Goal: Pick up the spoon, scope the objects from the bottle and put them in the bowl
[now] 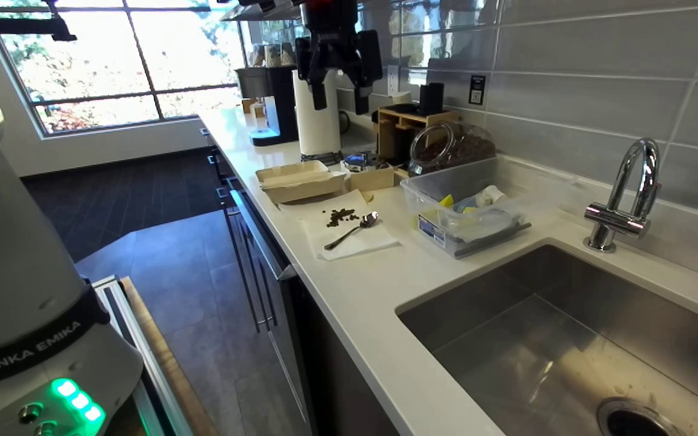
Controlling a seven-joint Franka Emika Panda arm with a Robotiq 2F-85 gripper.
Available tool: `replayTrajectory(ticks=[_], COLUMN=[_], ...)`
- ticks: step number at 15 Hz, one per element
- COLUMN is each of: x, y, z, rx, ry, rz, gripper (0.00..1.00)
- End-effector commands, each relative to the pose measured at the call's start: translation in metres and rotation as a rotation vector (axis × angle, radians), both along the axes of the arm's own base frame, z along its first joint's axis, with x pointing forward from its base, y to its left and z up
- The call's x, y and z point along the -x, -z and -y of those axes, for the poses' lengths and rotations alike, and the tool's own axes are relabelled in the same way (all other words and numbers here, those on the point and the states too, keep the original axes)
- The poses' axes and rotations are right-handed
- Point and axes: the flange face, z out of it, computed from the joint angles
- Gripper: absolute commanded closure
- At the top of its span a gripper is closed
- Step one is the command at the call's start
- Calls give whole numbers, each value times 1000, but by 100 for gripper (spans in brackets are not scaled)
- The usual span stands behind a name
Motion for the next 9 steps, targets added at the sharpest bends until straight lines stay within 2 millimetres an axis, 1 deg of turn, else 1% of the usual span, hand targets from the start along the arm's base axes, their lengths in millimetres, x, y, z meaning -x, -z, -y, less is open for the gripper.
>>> replayTrajectory(ticks=[1, 3, 5, 6, 7, 9], x=[-12, -14, -15, -15, -15, -17], y=[30, 53, 81, 55, 65, 63], z=[-29, -40, -45, -40, -42, -41], rx=[-75, -76, -58, -54, -51, -51], ry=[82, 113, 146, 101, 102, 103], rz=[37, 59, 70, 65, 58, 63], gripper=[0, 0, 0, 0, 0, 0])
